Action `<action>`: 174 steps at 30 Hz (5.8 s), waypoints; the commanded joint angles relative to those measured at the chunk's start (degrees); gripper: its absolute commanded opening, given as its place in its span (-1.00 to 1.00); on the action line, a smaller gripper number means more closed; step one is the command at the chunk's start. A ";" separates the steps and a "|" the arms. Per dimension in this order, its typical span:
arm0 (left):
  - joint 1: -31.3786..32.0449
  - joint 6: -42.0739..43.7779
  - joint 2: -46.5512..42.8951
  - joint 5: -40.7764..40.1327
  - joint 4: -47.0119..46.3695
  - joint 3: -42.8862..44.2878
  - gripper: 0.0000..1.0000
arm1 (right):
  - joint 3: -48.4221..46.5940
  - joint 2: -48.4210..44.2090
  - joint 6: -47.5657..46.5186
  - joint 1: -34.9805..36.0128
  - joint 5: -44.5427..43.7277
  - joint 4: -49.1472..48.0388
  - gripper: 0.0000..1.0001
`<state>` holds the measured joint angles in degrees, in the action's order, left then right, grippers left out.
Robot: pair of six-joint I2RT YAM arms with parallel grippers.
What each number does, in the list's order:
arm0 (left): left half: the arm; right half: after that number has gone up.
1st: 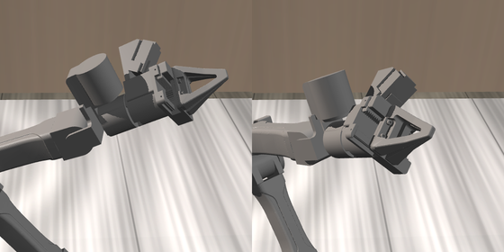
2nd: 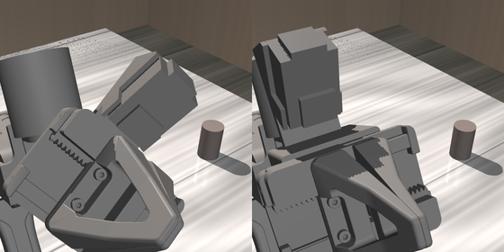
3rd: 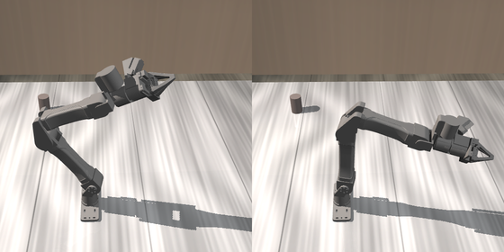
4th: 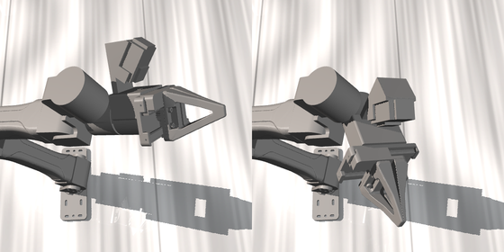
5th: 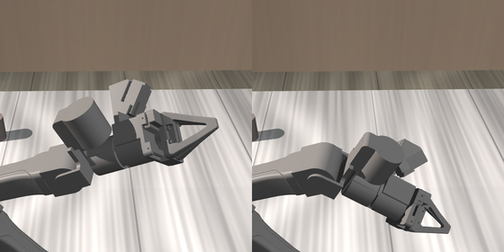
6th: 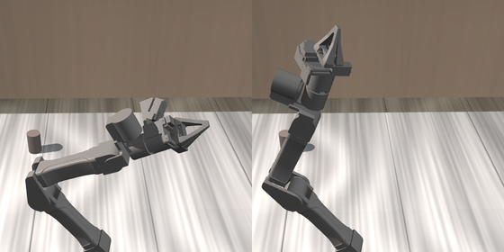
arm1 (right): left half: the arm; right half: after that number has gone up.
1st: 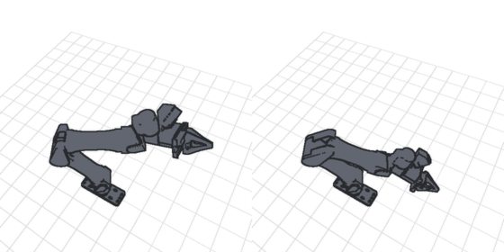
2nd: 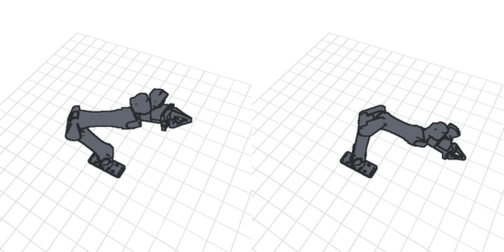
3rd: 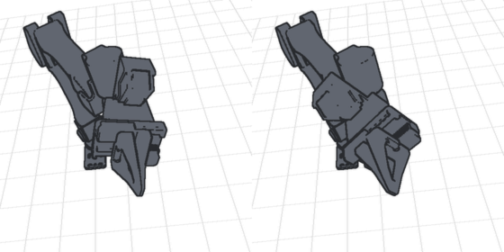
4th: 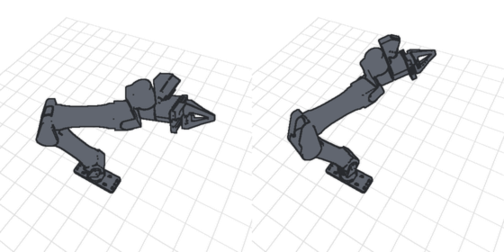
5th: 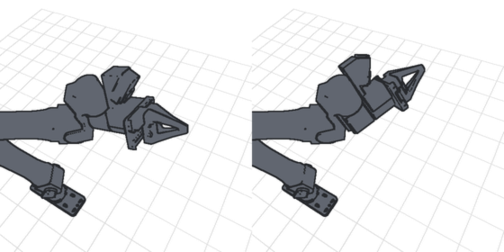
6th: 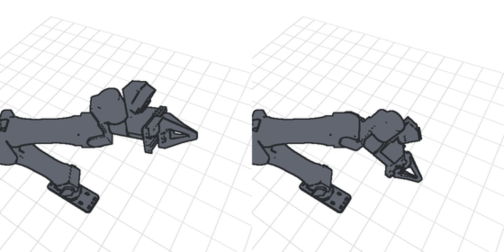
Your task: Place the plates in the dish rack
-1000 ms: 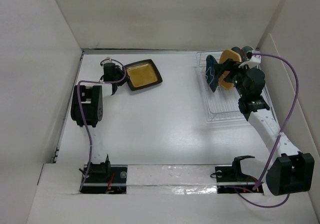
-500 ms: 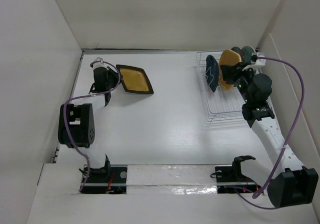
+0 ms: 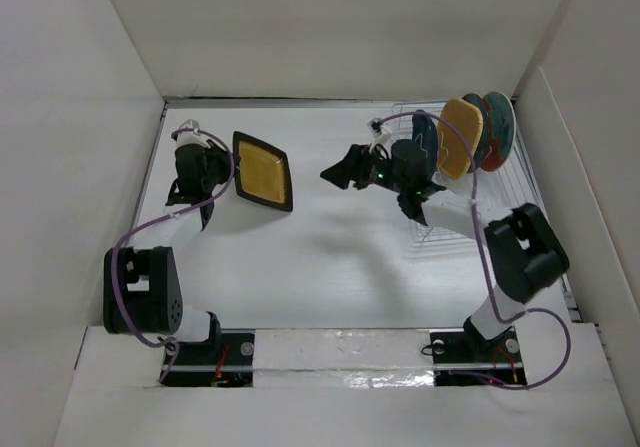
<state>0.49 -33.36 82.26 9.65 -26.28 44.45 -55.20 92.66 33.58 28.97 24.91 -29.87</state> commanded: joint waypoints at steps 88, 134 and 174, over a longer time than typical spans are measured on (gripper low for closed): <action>19.89 4.89 -37.70 14.43 9.23 -6.12 0.05 | -12.02 -19.54 -21.01 -13.50 -48.19 8.60 -1.00; 22.80 4.80 -32.69 17.68 7.21 -6.92 0.04 | -20.31 10.34 -51.51 -8.67 -66.39 -15.03 -1.00; 22.80 3.22 -35.15 19.18 5.54 -8.50 0.04 | -3.95 5.08 -34.13 -4.44 -79.84 -6.54 0.12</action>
<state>22.94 -29.87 48.51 27.57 -17.37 35.83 -56.45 100.38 -7.16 25.47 -54.68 -43.33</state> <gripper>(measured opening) 0.520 0.559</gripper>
